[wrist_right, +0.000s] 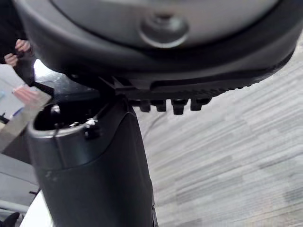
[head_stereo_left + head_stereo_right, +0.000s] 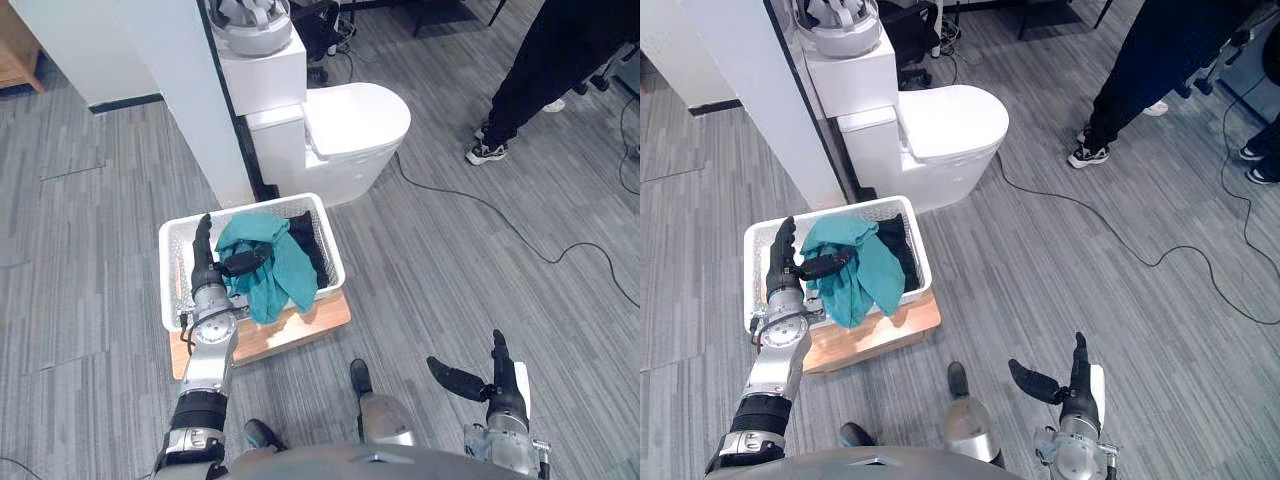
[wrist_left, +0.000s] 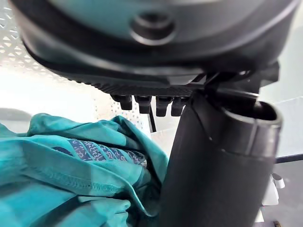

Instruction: Tidy up the quilt and then pick up the clothes from the bed and put them into the laundry hamper

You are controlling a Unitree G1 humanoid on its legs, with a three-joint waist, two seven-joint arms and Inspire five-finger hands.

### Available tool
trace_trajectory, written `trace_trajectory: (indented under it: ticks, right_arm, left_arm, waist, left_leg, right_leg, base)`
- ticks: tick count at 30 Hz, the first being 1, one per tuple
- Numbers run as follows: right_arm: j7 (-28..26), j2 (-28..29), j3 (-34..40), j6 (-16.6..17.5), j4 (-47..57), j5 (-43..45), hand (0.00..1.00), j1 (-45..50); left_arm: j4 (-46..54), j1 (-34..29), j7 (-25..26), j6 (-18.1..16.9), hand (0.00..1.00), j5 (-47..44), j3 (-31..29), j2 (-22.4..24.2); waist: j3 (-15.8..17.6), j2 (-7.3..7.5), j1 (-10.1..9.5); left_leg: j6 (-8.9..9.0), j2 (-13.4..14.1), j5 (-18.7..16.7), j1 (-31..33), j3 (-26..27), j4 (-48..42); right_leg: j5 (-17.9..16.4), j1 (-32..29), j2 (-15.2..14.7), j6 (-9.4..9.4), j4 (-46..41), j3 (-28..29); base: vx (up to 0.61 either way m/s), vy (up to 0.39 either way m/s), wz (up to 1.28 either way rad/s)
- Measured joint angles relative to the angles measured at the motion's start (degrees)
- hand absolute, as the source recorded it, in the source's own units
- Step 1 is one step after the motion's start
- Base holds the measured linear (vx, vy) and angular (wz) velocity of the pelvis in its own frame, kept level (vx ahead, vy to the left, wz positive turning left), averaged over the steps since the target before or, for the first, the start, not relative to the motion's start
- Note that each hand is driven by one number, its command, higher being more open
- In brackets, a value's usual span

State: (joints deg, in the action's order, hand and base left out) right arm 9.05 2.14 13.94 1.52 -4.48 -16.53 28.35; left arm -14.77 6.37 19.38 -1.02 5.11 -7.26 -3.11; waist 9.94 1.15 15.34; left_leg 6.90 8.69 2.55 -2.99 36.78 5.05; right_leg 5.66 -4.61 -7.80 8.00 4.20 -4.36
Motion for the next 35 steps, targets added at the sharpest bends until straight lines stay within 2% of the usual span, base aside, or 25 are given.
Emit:
trace_trajectory:
  ticks: [6,13,20,24,26,29,30,31,35]
  right_arm:
    - [0.0,-0.1,0.0,0.0,-0.3,0.0,1.00,0.0]
    - [0.0,-0.3,0.1,0.0,-3.8,0.0,1.00,-1.4]
    - [0.0,-2.6,0.1,-0.2,-9.2,-0.2,1.00,-3.8]
    - [0.0,-3.0,0.1,-0.8,-14.2,-0.9,1.00,-4.6]
    - [0.0,-3.0,0.1,-1.3,-17.3,-0.8,1.00,-4.6]
    - [-0.1,-2.7,-0.7,-2.4,-20.6,-0.8,1.00,-5.3]
    - [-0.1,-2.5,-1.0,-2.5,-21.2,-0.8,1.00,-5.5]
    - [-0.1,-1.7,-1.4,-2.6,-22.4,-0.7,1.00,-5.8]
    - [0.2,-0.3,-3.4,-2.5,-27.3,-0.5,1.00,-7.7]
  left_arm:
    - [9.4,-2.5,-0.2,-1.0,1.00,-1.5,0.1,1.2]
    - [17.6,-6.0,-0.1,-6.0,1.00,-11.7,-2.3,1.2]
    - [17.6,-10.7,-0.6,-7.8,1.00,-20.7,-7.4,1.2]
    - [16.9,-16.6,-1.3,-9.1,1.00,-24.0,-11.9,1.1]
    - [11.0,-19.6,-2.3,-10.3,1.00,-27.2,-12.8,1.1]
    - [-1.6,-22.9,-4.4,-9.3,1.00,-29.5,-13.3,1.4]
    - [-4.4,-23.9,-5.0,-8.7,1.00,-29.5,-13.6,1.6]
    - [-12.3,-24.9,-6.7,-7.1,1.00,-29.5,-14.6,2.3]
    - [-30.6,-25.4,-8.8,-3.2,1.00,-29.0,-17.7,3.9]
  waist:
    - [0.1,-0.13,-0.94]
    - [-0.1,-0.47,-2.08]
    - [-0.7,-1.11,-3.29]
    - [-1.1,-1.63,-4.64]
    - [-2.2,-2.15,-6.12]
    - [-3.3,-2.41,-7.80]
    - [-3.3,-2.28,-8.18]
    - [-4.1,-1.70,-9.01]
    - [-4.5,-0.28,-10.82]
  left_leg:
    - [0.06,0.0,0.1,-1.5,-0.9,-0.1]
    - [-0.12,-0.1,0.3,-1.6,-2.5,0.0]
    - [-0.43,-0.1,1.0,-1.6,-4.3,0.0]
    - [-0.40,-0.1,1.4,-2.2,-5.4,0.1]
    - [-0.38,0.3,1.4,-2.5,-5.3,0.1]
    - [-0.22,0.4,1.2,-3.3,-4.9,0.1]
    - [-0.25,0.5,0.8,-3.6,-4.8,0.1]
    - [0.06,0.7,0.5,-4.0,-3.9,0.1]
    - [0.26,1.1,0.4,-5.2,-2.8,0.1]
  right_leg:
    - [0.0,1.9,0.0,0.00,0.1,-0.7]
    - [0.0,3.0,-0.2,0.02,0.1,-1.9]
    - [0.0,4.1,-0.3,-0.01,0.1,-3.8]
    - [-0.3,5.5,-0.2,-0.39,0.1,-5.0]
    - [-0.6,5.9,-0.2,-0.80,0.1,-5.0]
    - [-0.8,6.6,-0.5,-1.09,0.1,-5.3]
    - [-0.9,6.9,-0.6,-1.18,0.0,-5.3]
    - [-1.2,6.9,-0.4,-1.48,-0.1,-5.1]
    - [-2.0,7.8,-0.2,-2.07,-0.1,-5.3]
  base:
    - [-0.01,-0.024,0.06]
    - [-0.05,-0.035,0.10]
    - [-0.05,-0.036,0.14]
    - [-0.03,-0.028,0.15]
    - [-0.01,-0.014,0.04]
    - [0.00,0.000,0.00]
    - [-0.03,0.003,-0.09]
    - [-0.03,0.001,-0.09]
    - [-0.01,-0.021,-0.03]
